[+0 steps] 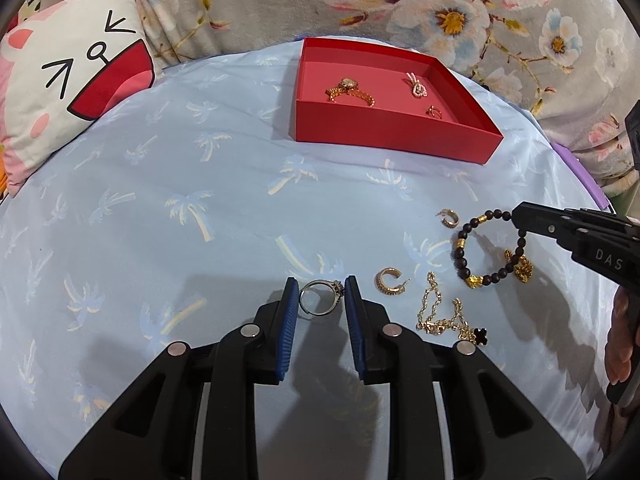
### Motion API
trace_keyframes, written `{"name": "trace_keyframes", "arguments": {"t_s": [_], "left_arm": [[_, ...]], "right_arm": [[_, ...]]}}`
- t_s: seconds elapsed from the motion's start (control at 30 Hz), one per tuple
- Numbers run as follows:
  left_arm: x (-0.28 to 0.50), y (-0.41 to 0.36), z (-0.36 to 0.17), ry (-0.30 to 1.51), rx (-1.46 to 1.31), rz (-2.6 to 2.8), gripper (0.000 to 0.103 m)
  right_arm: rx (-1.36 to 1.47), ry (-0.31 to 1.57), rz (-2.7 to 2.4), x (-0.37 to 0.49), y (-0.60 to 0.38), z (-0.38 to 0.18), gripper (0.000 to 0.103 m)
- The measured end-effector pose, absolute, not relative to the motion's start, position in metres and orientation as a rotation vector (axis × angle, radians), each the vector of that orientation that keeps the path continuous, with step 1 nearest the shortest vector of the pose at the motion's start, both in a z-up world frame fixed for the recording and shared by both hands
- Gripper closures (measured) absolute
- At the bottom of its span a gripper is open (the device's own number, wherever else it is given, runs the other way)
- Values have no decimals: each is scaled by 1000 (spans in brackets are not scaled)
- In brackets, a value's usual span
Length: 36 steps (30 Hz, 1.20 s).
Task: Organize jewelry
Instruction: 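Grasp the black bead bracelet with the right gripper while the left holds the silver ring, then lower the silver ring and bead bracelet into the red box and open both grippers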
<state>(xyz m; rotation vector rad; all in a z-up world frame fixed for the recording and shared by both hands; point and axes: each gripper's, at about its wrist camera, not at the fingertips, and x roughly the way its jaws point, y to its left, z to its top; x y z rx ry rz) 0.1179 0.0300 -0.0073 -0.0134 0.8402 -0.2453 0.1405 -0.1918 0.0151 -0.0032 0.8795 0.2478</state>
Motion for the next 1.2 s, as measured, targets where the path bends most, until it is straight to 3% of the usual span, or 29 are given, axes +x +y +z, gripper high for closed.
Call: {"name": "trace_keyframes", "arguments": {"t_s": [0.37, 0.7, 0.9, 1.2], "left_arm": [[133, 33, 26, 790, 24, -278, 80], [197, -4, 96, 659, 59, -341, 80], [250, -33, 105, 666, 33, -374, 80], [303, -54, 68, 795, 0, -384, 80]], "right_arm": [[-77, 771, 219, 154, -200, 70, 99], [-44, 719, 212, 226, -203, 118, 99], [-1, 765, 193, 274, -204, 102, 99], [-5, 877, 150, 307, -216, 47, 99]]}}
